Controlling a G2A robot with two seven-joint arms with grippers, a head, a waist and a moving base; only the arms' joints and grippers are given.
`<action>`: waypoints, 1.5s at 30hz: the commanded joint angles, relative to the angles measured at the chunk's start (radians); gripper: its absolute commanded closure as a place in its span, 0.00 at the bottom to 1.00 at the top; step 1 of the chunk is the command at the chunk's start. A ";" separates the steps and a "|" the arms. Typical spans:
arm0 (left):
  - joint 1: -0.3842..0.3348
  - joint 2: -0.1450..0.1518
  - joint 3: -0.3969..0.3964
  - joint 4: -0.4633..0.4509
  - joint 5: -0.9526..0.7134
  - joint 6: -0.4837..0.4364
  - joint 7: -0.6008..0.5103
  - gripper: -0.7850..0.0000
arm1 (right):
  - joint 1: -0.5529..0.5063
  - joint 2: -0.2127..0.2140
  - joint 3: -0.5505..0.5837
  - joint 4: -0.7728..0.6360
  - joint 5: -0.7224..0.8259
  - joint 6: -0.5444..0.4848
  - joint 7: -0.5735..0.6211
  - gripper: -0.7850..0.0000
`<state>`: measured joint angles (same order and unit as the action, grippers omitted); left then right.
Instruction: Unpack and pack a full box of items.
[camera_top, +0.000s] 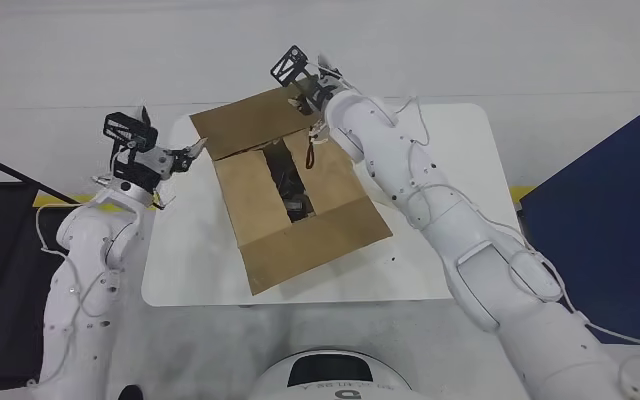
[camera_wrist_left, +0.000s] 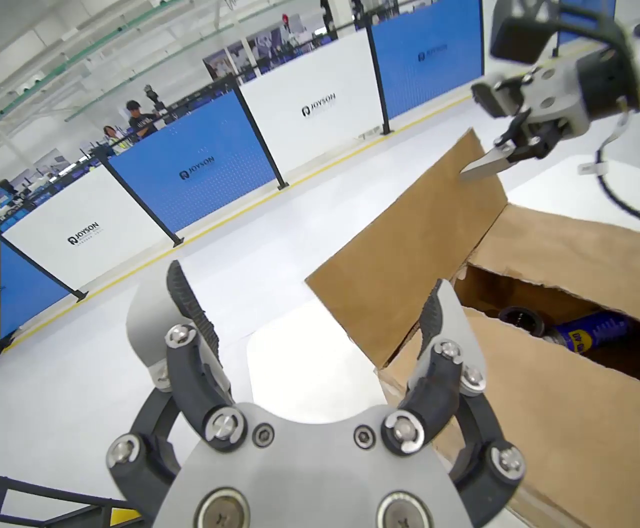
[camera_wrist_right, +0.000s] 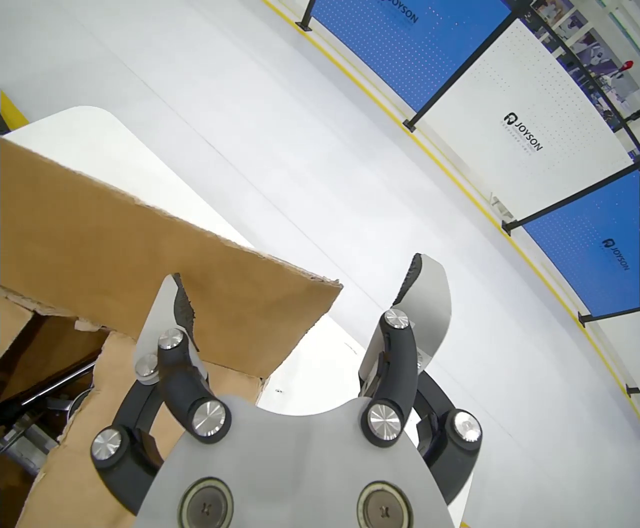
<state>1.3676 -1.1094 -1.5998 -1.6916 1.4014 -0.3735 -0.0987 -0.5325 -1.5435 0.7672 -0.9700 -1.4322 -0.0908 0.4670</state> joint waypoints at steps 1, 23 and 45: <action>-0.085 -0.003 0.048 0.077 0.001 -0.024 -0.044 0.00 | -0.049 0.021 0.030 -0.082 -0.037 -0.020 0.025 0.04; -0.385 -0.038 0.278 0.484 0.007 -0.067 -0.174 0.00 | -0.607 0.193 0.530 -0.771 -0.067 -0.364 0.204 0.00; -0.336 -0.012 0.179 0.428 0.104 0.073 -0.122 0.00 | -0.684 0.219 0.564 -0.849 -0.077 -0.373 0.160 0.00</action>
<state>1.0424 -1.1195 -1.4328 -1.2937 1.4854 -0.3281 -0.2184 -1.2143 -1.3250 1.3309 -1.8166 -1.5078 -0.4652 0.6283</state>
